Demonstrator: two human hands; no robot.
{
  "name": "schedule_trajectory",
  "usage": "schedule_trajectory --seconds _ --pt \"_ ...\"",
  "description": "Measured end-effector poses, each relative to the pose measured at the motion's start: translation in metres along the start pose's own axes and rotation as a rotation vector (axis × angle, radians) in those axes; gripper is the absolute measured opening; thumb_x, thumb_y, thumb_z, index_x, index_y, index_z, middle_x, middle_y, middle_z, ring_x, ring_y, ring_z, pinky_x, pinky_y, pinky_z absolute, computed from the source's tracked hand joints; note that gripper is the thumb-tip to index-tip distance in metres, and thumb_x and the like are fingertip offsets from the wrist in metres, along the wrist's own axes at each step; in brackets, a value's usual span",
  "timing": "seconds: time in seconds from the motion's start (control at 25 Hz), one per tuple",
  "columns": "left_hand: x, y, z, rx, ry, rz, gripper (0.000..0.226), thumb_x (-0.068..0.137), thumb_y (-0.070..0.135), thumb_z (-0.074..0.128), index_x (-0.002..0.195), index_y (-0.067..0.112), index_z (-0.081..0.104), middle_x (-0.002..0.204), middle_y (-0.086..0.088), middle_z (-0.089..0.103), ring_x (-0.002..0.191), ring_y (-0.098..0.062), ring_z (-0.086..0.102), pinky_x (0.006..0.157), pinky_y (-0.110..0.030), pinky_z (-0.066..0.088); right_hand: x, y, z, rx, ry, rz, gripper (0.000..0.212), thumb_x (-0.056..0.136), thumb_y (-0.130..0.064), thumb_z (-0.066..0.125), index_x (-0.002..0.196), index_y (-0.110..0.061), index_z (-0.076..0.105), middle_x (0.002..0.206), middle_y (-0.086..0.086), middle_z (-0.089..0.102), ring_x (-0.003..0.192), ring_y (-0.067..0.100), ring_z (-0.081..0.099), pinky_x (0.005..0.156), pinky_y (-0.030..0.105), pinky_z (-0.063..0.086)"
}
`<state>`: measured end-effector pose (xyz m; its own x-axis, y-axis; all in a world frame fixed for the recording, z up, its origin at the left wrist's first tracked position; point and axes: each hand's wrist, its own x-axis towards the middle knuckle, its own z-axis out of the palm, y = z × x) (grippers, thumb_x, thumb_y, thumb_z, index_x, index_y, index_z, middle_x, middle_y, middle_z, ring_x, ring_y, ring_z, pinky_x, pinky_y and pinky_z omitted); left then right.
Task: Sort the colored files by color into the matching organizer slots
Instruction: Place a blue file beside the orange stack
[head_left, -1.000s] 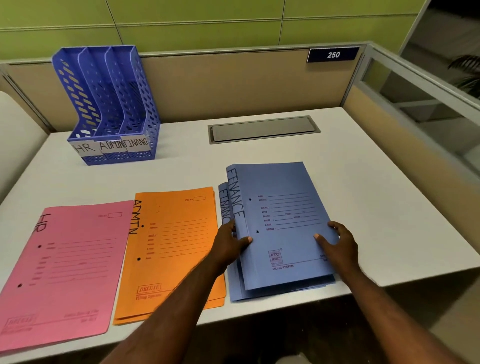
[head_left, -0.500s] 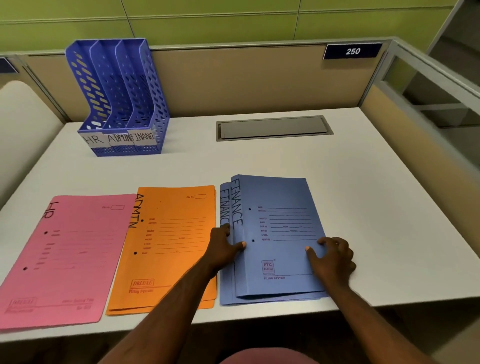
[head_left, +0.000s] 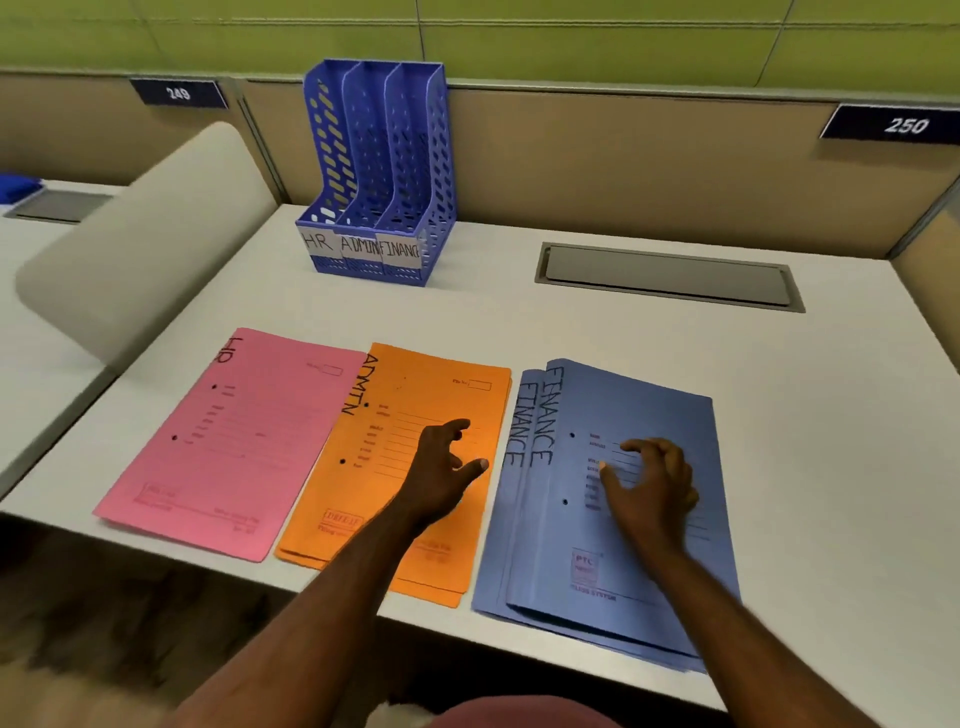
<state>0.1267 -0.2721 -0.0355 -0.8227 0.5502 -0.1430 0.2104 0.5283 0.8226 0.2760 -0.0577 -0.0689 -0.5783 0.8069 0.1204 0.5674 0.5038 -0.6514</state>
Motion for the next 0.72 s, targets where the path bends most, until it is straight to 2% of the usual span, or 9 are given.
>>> schedule_trajectory --seconds 0.08,0.28,0.44,0.72 --pt "-0.003 -0.008 -0.025 -0.006 0.054 0.01 0.058 0.088 0.028 0.067 0.139 0.023 0.042 0.13 -0.004 0.039 0.098 -0.019 0.052 0.071 -0.017 0.043 0.002 -0.028 0.015 0.026 -0.039 -0.069 0.036 0.074 -0.027 0.078 0.107 -0.022 0.064 0.121 0.004 0.051 0.115 0.027 0.048 0.097 0.045 0.035" --pt "-0.003 -0.035 -0.089 -0.003 0.142 0.031 0.051 0.087 0.023 0.068 0.134 0.021 0.048 0.129 -0.002 0.04 0.106 -0.019 0.05 0.076 -0.016 0.042 -0.001 -0.094 0.055 0.042 -0.118 -0.158 0.036 0.079 -0.028 0.075 0.112 -0.021 0.062 0.123 0.004 0.051 0.118 0.025 0.047 0.097 0.043 0.033" --pt "0.002 -0.074 -0.156 0.037 0.177 0.055 0.047 0.086 0.022 0.069 0.13 0.019 0.053 0.124 0.001 0.042 0.111 -0.019 0.047 0.092 -0.038 0.047 -0.023 -0.157 0.101 0.037 -0.144 -0.211 0.036 0.081 -0.03 0.072 0.115 -0.024 0.06 0.124 0.002 0.05 0.118 0.023 0.046 0.096 0.043 0.033" --pt "0.014 -0.146 -0.266 0.089 0.154 -0.026 0.046 0.086 0.028 0.068 0.13 0.024 0.052 0.134 -0.005 0.041 0.117 -0.021 0.047 0.1 -0.042 0.044 -0.071 -0.257 0.189 0.05 -0.261 -0.264 0.049 0.079 -0.033 0.073 0.124 -0.026 0.053 0.133 -0.002 0.046 0.125 0.02 0.044 0.101 0.04 0.033"
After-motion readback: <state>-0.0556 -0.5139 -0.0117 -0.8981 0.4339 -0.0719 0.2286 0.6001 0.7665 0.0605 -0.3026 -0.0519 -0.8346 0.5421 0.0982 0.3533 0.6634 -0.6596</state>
